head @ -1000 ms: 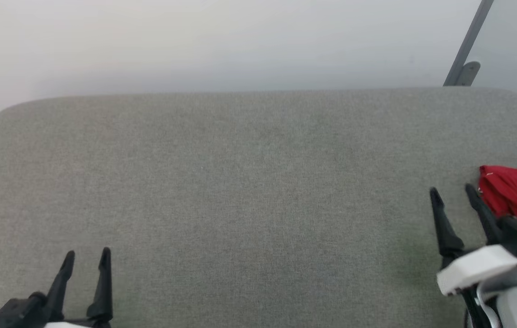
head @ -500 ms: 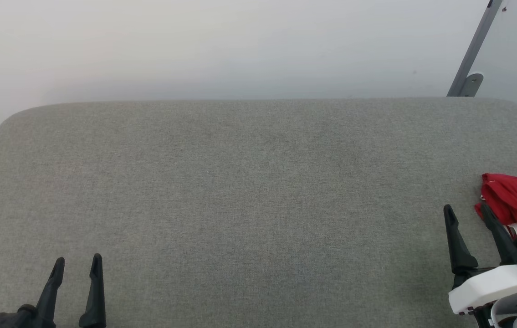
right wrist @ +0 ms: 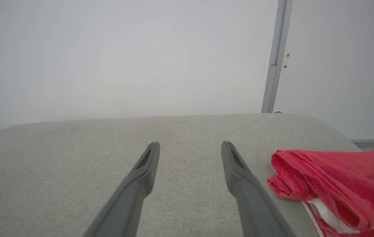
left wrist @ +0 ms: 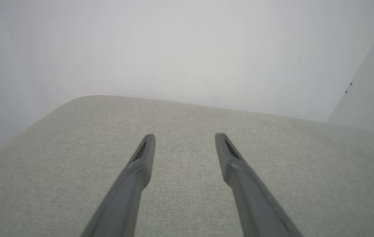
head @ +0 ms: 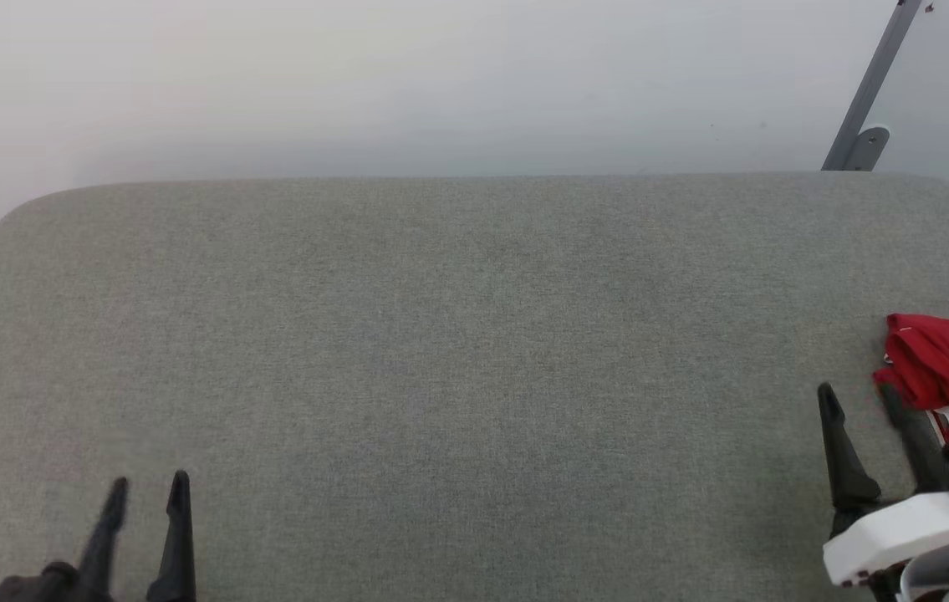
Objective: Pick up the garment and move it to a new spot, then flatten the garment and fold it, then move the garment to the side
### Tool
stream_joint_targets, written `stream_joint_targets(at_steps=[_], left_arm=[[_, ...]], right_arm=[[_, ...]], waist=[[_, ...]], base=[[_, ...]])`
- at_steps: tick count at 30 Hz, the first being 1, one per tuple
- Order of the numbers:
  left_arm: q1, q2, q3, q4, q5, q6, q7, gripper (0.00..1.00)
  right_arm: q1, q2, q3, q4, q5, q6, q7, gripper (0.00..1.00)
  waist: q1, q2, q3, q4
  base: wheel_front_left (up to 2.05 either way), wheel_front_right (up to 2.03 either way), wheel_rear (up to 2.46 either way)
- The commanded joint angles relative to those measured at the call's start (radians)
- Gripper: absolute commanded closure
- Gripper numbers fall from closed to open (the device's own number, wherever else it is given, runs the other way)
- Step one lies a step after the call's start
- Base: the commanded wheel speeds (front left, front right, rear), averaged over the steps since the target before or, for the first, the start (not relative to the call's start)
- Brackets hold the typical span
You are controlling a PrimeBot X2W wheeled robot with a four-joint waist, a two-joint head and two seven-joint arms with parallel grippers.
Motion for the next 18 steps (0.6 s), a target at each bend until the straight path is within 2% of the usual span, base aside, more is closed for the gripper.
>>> stream_joint_targets(at_steps=[1, 6, 18], left_arm=[[0.001, -0.004, -0.002, 0.007, -0.002, 0.0, 0.001, 1.0], [-0.004, -0.017, -0.006, 0.023, -0.051, 0.0, 0.013, 1.0], [-0.054, -0.031, -0.002, 0.055, -0.256, 0.0, 0.067, 1.0]], right_arm=[[0.003, 0.002, 0.0, 0.007, 0.001, 0.0, 0.0, 1.0], [0.001, 0.012, -0.006, 0.028, 0.049, 0.0, 0.014, 1.0], [-0.014, 0.033, -0.013, 0.036, 0.256, 0.0, 0.051, 1.0]], waist=[[0.0, -0.0001, 0.0, 0.0], [0.0, -0.0001, 0.0, -0.001], [0.0, -0.0001, 0.0, -0.007]], base=[[0.0, 0.0, 0.0], [0.0, 0.0, 0.0], [0.0, 0.0, 0.0]])
